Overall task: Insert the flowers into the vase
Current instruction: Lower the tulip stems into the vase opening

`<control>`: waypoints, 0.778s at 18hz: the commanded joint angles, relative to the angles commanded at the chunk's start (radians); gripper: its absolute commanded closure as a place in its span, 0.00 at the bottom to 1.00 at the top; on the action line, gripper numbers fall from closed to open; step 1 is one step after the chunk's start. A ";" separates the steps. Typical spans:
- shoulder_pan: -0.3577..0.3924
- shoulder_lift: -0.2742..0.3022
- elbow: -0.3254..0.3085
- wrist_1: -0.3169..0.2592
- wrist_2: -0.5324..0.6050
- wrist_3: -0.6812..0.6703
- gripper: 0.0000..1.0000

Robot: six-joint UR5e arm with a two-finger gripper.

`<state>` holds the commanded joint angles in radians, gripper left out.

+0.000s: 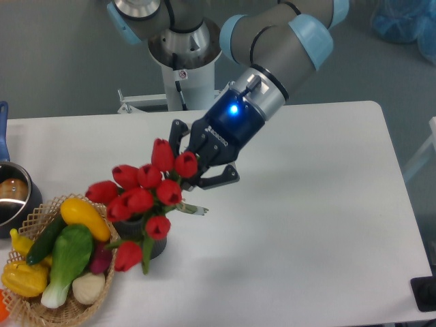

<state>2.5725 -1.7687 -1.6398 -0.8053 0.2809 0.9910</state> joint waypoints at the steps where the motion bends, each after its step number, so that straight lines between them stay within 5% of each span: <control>1: -0.009 0.003 -0.002 0.000 -0.021 0.000 0.93; 14: -0.091 -0.018 -0.008 0.002 -0.146 0.003 0.93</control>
<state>2.4820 -1.7870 -1.6475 -0.8038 0.1350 0.9940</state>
